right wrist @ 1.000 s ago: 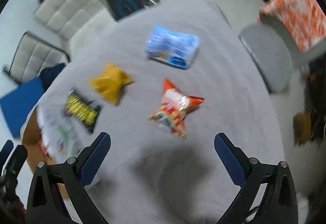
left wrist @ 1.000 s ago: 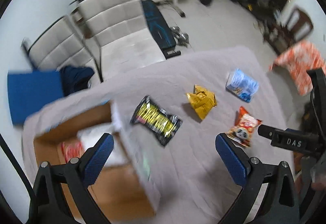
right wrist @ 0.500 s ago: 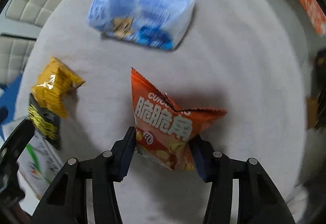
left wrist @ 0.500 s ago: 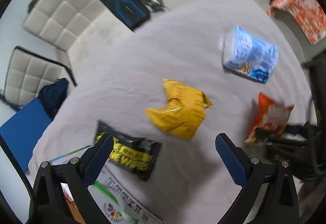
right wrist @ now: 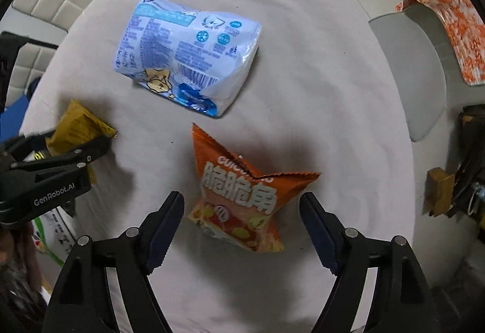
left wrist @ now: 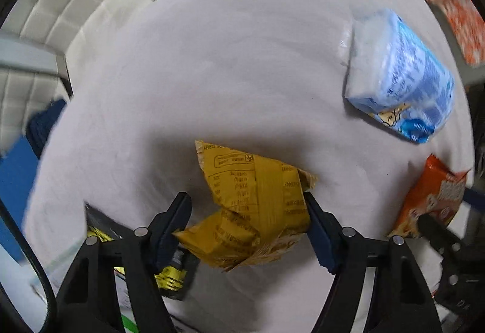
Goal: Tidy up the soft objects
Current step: 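Grasp the orange chip bag with the right tool while the left tool grasps the yellow pack, then carry both bags into the box and lower them beside the NMAX bag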
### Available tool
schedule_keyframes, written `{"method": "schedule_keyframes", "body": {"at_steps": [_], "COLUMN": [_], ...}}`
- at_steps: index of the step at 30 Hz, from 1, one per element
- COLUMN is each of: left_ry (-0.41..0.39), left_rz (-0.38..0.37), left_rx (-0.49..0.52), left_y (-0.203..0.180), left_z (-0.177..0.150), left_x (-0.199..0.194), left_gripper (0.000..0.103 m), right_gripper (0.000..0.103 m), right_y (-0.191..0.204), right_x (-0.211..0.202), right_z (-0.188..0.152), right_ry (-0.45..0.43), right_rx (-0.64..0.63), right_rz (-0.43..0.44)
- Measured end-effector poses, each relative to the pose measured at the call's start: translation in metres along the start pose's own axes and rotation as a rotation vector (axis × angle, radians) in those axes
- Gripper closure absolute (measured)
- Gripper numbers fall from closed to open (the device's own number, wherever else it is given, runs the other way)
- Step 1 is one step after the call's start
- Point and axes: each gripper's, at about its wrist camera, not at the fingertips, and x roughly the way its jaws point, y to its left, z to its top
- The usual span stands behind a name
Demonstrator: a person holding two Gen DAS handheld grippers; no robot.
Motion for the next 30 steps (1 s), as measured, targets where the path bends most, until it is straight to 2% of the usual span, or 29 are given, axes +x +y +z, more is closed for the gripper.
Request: {"method": "schedule_keyframes", "body": {"at_steps": [3,4,5,6,10,11,14,18,22,30], "left_ry": [0.009,0.016,0.022,0.023,0.039,0.010,-0.013,-0.030,-0.044,-0.117], "left_rz": [-0.071,-0.095,-0.124,-0.144,-0.215,-0.200,-0.163,-0.169,-0.180,-0.132], "left_rx": [-0.134,-0.190,-0.245,-0.283,-0.388,-0.383,-0.357,-0.391,-0.411,-0.397], "left_y": [0.016,0.022,0.026,0.029,0.031,0.028,0.021,0.014,0.033,0.020], "left_z": [-0.013,-0.021,-0.030,-0.039,-0.076,-0.082,-0.088,-0.095,-0.105,-0.126], "left_x": [0.001,0.003,0.005,0.007,0.021,0.020,0.020,0.020,0.018,-0.014], "left_gripper": [0.038,0.038,0.039,0.039,0.039,0.039,0.039,0.043,0.047,0.047], "right_gripper": [0.025,0.030,0.042,0.046,0.051,0.051,0.053,0.056,0.057,0.058], "right_y": [0.002,0.010,0.016,0.020,0.028,0.029,0.035,0.046,0.056,0.066], "right_x": [0.002,0.001,0.005,0.014,0.029,0.030,0.030,0.030,0.028,0.003], "right_z": [0.001,0.004,0.002,0.002,0.012,0.010,0.005,-0.003,-0.019,-0.056], "right_ry": [-0.013,-0.016,-0.006,0.008,0.048,0.042,0.039,0.035,0.020,-0.024], "right_rx": [0.014,0.010,0.006,0.005,0.005,0.002,-0.012,-0.035,-0.047,-0.086], "right_rz": [0.013,0.006,-0.007,-0.023,-0.041,-0.040,-0.052,-0.066,-0.066,-0.060]}}
